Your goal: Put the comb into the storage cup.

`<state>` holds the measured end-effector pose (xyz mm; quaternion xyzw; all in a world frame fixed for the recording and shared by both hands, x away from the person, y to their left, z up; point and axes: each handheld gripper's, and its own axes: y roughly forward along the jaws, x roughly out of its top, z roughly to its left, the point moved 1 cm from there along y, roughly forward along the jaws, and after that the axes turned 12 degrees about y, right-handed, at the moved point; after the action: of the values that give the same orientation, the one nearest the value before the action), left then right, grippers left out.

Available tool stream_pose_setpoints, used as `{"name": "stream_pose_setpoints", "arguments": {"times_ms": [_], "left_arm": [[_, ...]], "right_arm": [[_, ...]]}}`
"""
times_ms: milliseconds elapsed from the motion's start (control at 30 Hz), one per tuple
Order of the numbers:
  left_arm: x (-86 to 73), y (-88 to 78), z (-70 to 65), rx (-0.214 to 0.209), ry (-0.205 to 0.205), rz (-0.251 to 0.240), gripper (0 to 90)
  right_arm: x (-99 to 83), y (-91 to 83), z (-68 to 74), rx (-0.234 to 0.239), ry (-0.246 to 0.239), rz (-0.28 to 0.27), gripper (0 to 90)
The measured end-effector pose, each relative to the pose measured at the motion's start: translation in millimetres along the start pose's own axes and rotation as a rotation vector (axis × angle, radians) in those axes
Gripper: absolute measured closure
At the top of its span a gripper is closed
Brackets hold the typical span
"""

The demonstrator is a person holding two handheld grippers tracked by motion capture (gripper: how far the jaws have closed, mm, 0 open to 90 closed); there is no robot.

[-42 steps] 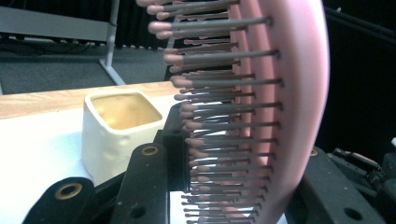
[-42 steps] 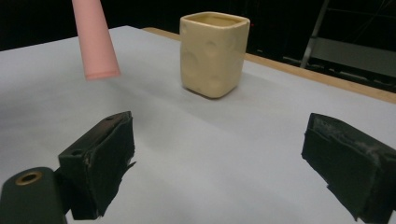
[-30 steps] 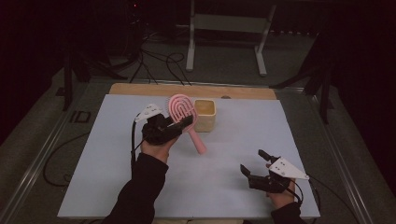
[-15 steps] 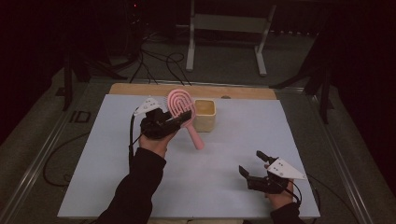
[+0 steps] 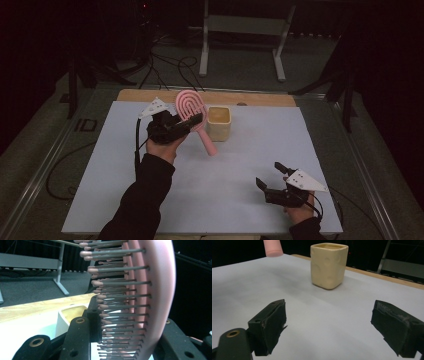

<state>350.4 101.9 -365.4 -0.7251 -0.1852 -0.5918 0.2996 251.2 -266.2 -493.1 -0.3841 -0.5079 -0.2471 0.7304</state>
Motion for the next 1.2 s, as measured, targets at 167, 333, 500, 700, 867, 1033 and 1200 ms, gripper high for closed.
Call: {"name": "stream_pose_setpoints", "arguments": {"times_ms": [167, 333, 500, 700, 867, 1033, 1200], "left_arm": [[1.9, -0.5, 2.7, 0.002, 0.007, -0.001, 64.8], [2.9, 0.8, 4.8, 0.006, 0.012, -0.002, 64.8], [4.7, 2.2, 7.7, 0.018, 0.015, 0.000, 64.8], [9.6, 2.1, 9.1, 0.021, 0.030, -0.004, 64.8], [14.8, 1.7, 9.9, 0.028, 0.052, 0.008, 64.8], [19.3, 3.4, 11.0, 0.036, 0.073, 0.015, 64.8], [22.1, 5.8, 14.1, 0.046, 0.077, 0.018, 64.8]], "right_arm": [[-0.2, -0.1, -0.3, -0.001, 0.003, 0.000, 12.5], [-0.1, -0.4, -1.2, 0.002, 0.014, -0.004, 12.5], [-0.2, -0.4, -1.2, 0.002, 0.020, 0.000, 12.5], [-0.5, -0.3, -1.1, -0.001, 0.025, 0.008, 12.5], [-0.8, 0.5, -1.0, -0.003, 0.027, 0.010, 12.5], [-1.1, 1.0, -0.3, -0.004, 0.026, 0.013, 12.5], [-1.4, 1.5, -0.3, -0.005, 0.027, 0.018, 12.5]]}}
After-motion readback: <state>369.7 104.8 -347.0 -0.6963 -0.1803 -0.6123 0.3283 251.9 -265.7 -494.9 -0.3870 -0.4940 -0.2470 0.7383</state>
